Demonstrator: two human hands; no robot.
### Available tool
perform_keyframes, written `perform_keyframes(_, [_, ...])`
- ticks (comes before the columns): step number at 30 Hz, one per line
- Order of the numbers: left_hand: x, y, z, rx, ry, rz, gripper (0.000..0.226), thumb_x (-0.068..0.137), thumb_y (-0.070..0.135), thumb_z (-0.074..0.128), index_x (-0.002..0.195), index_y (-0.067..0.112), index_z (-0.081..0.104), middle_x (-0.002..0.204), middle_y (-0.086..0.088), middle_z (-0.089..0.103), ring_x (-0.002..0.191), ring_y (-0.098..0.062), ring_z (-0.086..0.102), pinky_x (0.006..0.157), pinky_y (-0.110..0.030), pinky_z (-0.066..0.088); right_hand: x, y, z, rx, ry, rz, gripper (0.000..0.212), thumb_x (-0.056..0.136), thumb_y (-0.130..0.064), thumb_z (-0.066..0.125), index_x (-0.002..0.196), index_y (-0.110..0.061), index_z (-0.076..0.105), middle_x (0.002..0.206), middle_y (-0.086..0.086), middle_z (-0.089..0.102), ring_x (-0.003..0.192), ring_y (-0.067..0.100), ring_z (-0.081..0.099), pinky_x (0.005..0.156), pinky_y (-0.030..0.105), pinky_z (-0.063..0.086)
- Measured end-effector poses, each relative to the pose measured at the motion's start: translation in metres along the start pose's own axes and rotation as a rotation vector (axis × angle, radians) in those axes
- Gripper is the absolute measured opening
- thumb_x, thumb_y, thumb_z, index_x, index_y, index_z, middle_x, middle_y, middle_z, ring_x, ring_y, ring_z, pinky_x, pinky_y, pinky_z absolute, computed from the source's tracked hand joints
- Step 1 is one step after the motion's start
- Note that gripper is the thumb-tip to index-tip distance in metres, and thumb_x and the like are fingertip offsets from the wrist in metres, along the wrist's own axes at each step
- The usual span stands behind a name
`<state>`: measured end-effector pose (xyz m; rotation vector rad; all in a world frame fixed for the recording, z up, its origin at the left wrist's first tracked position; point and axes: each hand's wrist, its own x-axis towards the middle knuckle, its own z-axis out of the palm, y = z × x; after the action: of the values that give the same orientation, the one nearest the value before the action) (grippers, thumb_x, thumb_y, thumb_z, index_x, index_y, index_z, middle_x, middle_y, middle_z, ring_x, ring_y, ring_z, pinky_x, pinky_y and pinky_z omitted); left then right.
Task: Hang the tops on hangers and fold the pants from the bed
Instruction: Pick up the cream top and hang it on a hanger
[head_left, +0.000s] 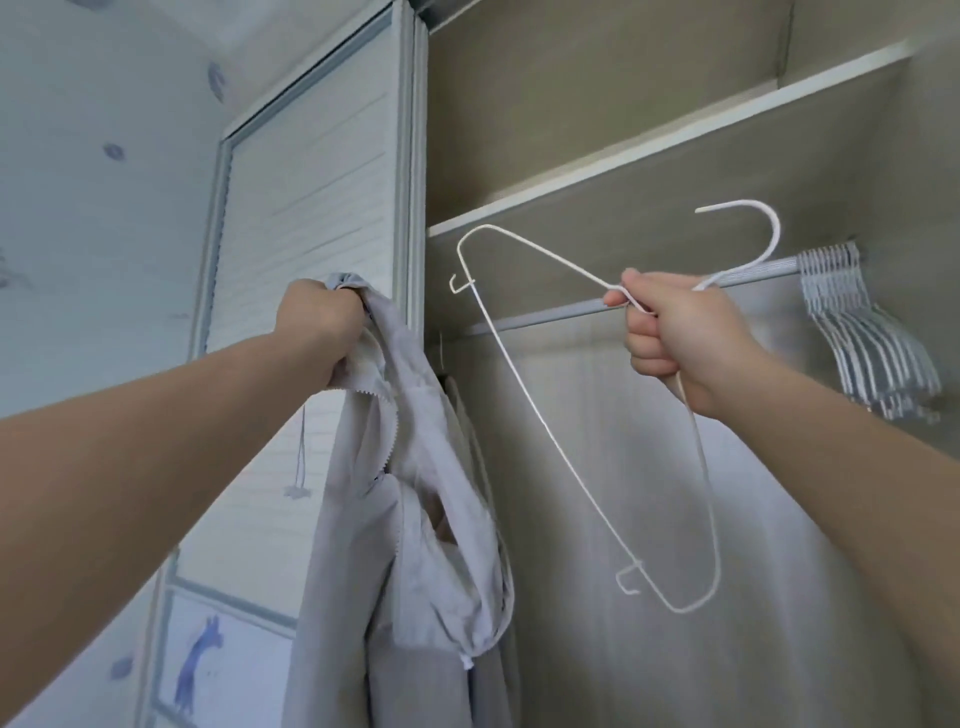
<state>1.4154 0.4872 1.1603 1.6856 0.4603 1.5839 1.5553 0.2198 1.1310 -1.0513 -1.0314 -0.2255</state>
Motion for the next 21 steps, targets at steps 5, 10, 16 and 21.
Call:
perform_keyframes(5, [-0.013,0.039,-0.089,0.19,0.196,0.029,0.022,0.098,0.016,0.048,0.11,0.004,0.063,0.1,-0.013,0.059,0.094,-0.029,0.056,0.08,-0.034,0.043,-0.032,-0.038,0.042,0.09,-0.171,-0.059,0.026,0.104,-0.023,0.051,0.087,-0.007,0.061,0.047,-0.006,0.025,0.036,0.007,0.016,0.038,0.014,0.014])
perform_keyframes(10, [-0.059,0.073,-0.193,0.389,0.361,0.047,0.02,0.097,0.013,0.046,0.082,0.007,0.058,0.078,-0.008,0.054,0.084,-0.029,0.054,0.075,-0.032,0.041,-0.082,-0.066,0.082,0.264,-0.381,-0.084,0.026,0.102,-0.021,0.052,0.083,-0.006,0.062,0.049,-0.003,0.023,0.037,0.008,0.017,0.037,0.013,0.015])
perform_keyframes(16, [-0.139,0.114,-0.318,0.627,0.555,-0.002,0.017,0.094,0.011,0.046,0.079,0.009,0.055,0.072,-0.006,0.051,0.068,-0.024,0.05,0.059,-0.028,0.038,-0.161,-0.087,0.143,0.523,-0.646,-0.026,0.03,0.102,-0.023,0.053,0.079,-0.009,0.066,0.048,-0.003,0.026,0.036,0.008,0.018,0.038,0.011,0.018])
perform_keyframes(21, [-0.208,0.18,-0.413,0.8,0.655,-0.044,0.02,0.093,0.011,0.048,0.073,0.012,0.052,0.072,-0.007,0.053,0.068,-0.024,0.052,0.06,-0.027,0.038,-0.222,-0.128,0.203,0.644,-0.814,0.012,0.029,0.102,-0.023,0.054,0.079,-0.009,0.066,0.05,-0.002,0.025,0.037,0.009,0.017,0.039,0.012,0.018])
